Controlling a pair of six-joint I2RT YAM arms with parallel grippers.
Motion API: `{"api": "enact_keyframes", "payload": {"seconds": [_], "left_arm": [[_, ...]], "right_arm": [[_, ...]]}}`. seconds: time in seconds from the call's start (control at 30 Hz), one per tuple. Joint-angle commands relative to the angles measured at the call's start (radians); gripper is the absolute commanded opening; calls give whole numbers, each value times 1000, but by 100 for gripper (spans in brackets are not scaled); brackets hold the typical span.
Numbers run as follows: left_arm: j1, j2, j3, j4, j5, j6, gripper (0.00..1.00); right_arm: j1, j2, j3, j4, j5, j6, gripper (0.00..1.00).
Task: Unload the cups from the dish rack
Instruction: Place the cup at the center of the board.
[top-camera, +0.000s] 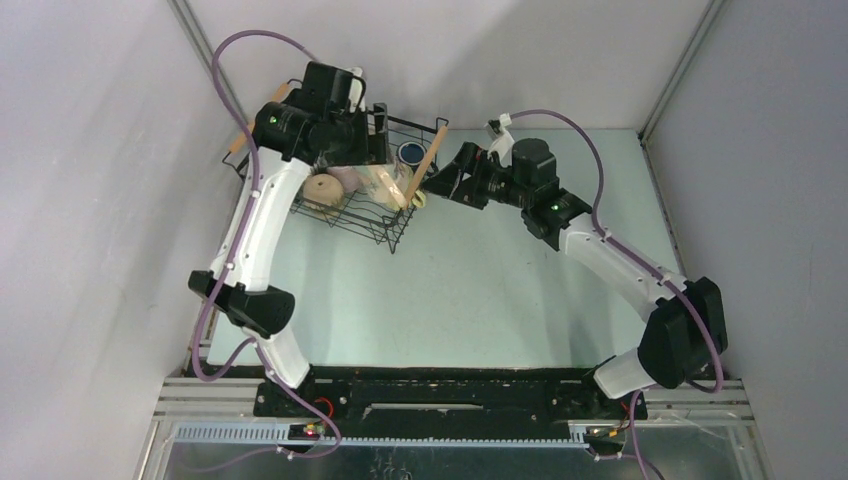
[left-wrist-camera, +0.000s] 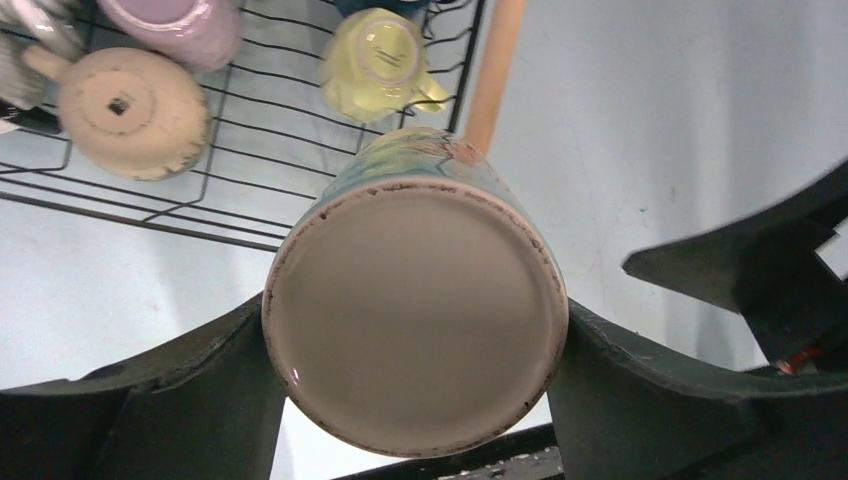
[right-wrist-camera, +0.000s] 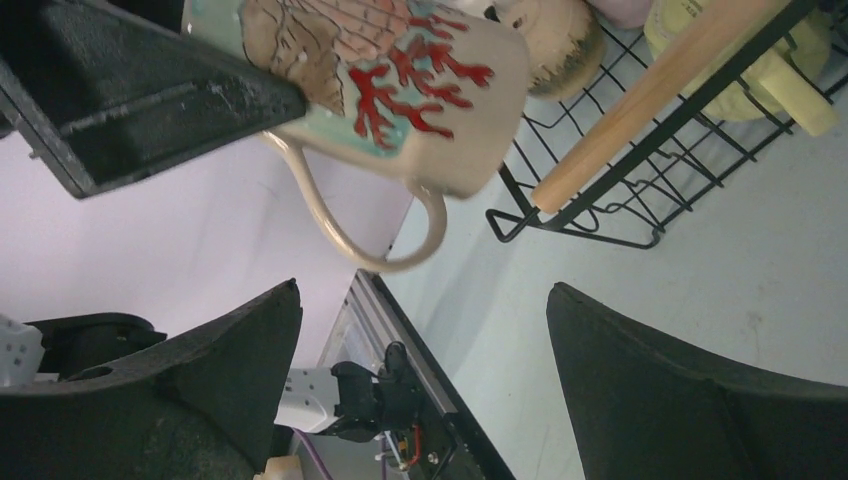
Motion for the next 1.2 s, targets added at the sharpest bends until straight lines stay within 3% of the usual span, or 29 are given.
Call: {"api": "enact_keyframes", "payload": {"seconds": [0.0, 0.63, 0.8, 1.17], "left_arm": [[-31, -76, 57, 120, 89, -45, 0], [-88, -60, 67, 188, 238, -136, 0], [-91, -59, 64, 221, 300, -174, 0], [-96, -108, -44, 355, 411, -269, 0]], "right_arm": [[-20, 9, -2, 164, -52, 72, 100], [-82, 22, -240, 654, -136, 364, 100], [-92, 37, -281, 850, -140, 494, 99], [-98, 16, -332, 1132, -126, 718, 78]]}}
